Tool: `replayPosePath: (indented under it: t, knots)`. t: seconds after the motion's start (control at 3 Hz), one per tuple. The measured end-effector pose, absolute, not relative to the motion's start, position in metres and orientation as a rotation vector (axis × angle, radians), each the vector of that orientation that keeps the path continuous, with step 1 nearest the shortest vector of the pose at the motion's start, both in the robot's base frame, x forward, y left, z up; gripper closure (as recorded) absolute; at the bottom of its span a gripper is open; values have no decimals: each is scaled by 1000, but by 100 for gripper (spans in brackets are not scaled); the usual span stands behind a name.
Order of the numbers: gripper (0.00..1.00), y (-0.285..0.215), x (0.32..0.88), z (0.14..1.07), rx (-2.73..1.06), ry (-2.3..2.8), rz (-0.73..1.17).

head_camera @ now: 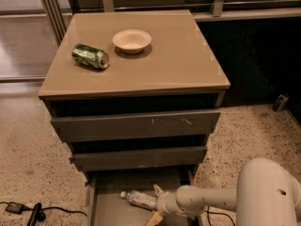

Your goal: Pick blue plastic bottle from bottom drawer and place on counter

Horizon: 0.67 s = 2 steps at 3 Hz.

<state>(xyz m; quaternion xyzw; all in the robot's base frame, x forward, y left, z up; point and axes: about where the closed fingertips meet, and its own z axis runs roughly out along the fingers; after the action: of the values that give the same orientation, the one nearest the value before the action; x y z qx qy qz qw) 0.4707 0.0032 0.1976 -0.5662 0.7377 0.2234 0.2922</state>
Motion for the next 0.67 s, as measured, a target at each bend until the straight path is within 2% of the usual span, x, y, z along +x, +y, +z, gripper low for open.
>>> replayPosePath:
  t: [0.67]
  knots:
    - [0,25,480,167,-1497,1983,634]
